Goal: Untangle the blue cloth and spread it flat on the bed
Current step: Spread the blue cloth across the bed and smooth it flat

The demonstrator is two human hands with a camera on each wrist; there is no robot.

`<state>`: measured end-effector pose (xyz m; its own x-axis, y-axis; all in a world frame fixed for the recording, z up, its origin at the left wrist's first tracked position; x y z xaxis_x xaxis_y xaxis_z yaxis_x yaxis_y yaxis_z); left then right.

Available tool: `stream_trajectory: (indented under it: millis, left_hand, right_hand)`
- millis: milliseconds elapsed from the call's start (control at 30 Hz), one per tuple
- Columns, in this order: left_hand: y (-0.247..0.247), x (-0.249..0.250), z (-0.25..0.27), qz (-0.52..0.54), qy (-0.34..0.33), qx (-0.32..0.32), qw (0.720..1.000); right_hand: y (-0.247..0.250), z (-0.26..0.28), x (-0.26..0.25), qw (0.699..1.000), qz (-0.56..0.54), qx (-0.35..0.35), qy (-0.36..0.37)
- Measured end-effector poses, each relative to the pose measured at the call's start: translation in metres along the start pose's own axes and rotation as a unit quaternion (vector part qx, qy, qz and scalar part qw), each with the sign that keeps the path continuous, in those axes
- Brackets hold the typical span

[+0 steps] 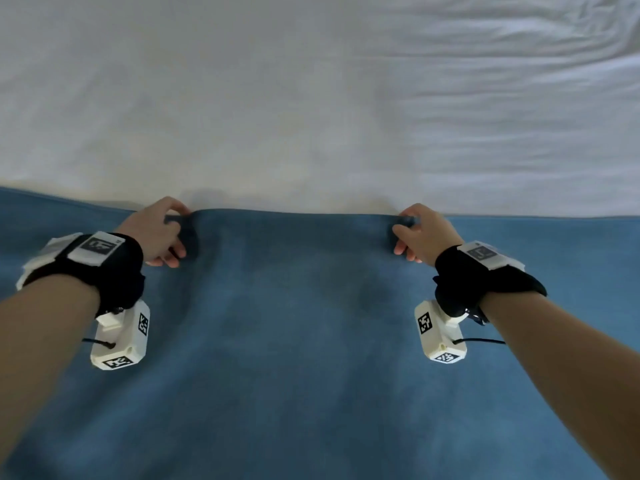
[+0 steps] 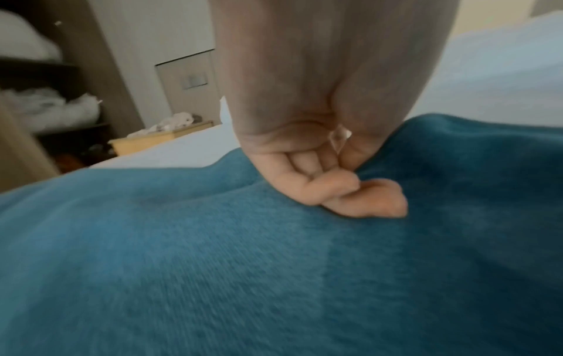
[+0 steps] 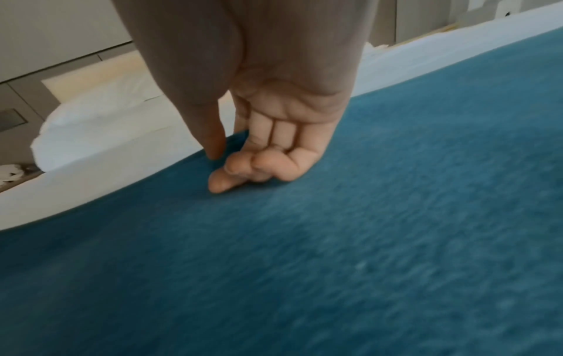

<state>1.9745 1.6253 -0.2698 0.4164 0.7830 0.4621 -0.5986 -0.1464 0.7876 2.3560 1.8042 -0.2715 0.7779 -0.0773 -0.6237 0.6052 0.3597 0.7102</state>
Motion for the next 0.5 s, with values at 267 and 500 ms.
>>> stream_trajectory:
  millis: [267,500]
  left_hand:
    - [0.028,-0.012,-0.006,-0.135,-0.025,0.027,0.99]
    - [0.053,-0.009,-0.001,-0.067,-0.067,0.154,0.984]
  right_hand:
    - [-0.062,0.021,-0.062,0.998,-0.007,-0.035,0.054]
    - [-0.066,0.026,-0.088,0.991,-0.135,-0.015,0.0]
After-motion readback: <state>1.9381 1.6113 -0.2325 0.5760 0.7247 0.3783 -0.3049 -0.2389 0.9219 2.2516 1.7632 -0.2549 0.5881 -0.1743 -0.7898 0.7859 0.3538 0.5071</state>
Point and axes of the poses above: each hand's wrist, its own z-axis away from the middle knuckle, its own y-axis out of the back of the hand, x = y × z, the point moved 7 cm from there along -z, towards the middle knuckle, and after that the axes turned 13 degrees about x, right-handed, at the moved point
